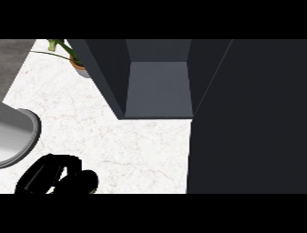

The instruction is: Pick up the wine, place it into the cabinet and close the cabinet

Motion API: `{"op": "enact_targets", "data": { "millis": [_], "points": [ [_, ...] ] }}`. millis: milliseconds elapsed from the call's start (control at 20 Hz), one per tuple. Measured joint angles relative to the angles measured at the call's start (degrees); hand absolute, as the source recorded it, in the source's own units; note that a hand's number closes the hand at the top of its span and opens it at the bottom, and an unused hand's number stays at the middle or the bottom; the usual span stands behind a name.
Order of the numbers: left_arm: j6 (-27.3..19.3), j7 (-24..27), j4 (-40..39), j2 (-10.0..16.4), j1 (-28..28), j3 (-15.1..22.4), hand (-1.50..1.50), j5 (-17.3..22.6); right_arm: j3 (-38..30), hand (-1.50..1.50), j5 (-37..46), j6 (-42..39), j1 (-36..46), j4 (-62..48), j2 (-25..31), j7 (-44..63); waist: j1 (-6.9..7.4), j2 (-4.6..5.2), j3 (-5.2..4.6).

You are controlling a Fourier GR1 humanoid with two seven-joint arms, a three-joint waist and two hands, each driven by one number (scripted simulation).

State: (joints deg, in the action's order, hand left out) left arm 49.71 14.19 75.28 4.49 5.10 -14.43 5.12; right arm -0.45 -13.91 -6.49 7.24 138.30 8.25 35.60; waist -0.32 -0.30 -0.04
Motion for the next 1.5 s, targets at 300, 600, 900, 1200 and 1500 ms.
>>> {"op": "enact_targets", "data": {
  "millis": [300, 600, 900, 1200, 1500],
  "points": [
    [-17.5, 9.1, 2.3, -3.2, -0.5, -7.0, 1.50, -3.2, 1.1, -1.50, 0.3, -0.1, -0.2, -0.5, -0.7, -1.1, 0.09, -0.05, -0.01],
    [-28.8, 17.2, 5.4, -4.2, 0.4, -5.6, 1.50, -4.7, 0.0, -1.50, 0.1, -1.2, -1.6, -0.4, -0.3, -1.6, 0.02, 0.06, 0.03],
    [-33.8, 13.0, 13.7, -4.4, 2.6, 3.1, 1.50, 1.9, -1.2, -1.50, -0.3, -1.6, -1.1, -0.2, 0.2, -0.8, 0.13, 0.07, 0.05],
    [-38.7, 3.4, 25.7, -4.5, 4.5, 10.6, 1.50, 3.8, -1.6, -1.50, -0.6, -2.3, -2.5, -0.1, -0.1, -1.0, 0.12, 0.04, 0.09],
    [-45.6, -4.6, 31.5, -4.5, 2.0, 18.1, 1.50, 1.8, 1.1, -1.50, -0.2, -0.6, -1.7, 0.0, -1.4, 0.1, 0.04, 0.11, 0.05]
  ]
}}
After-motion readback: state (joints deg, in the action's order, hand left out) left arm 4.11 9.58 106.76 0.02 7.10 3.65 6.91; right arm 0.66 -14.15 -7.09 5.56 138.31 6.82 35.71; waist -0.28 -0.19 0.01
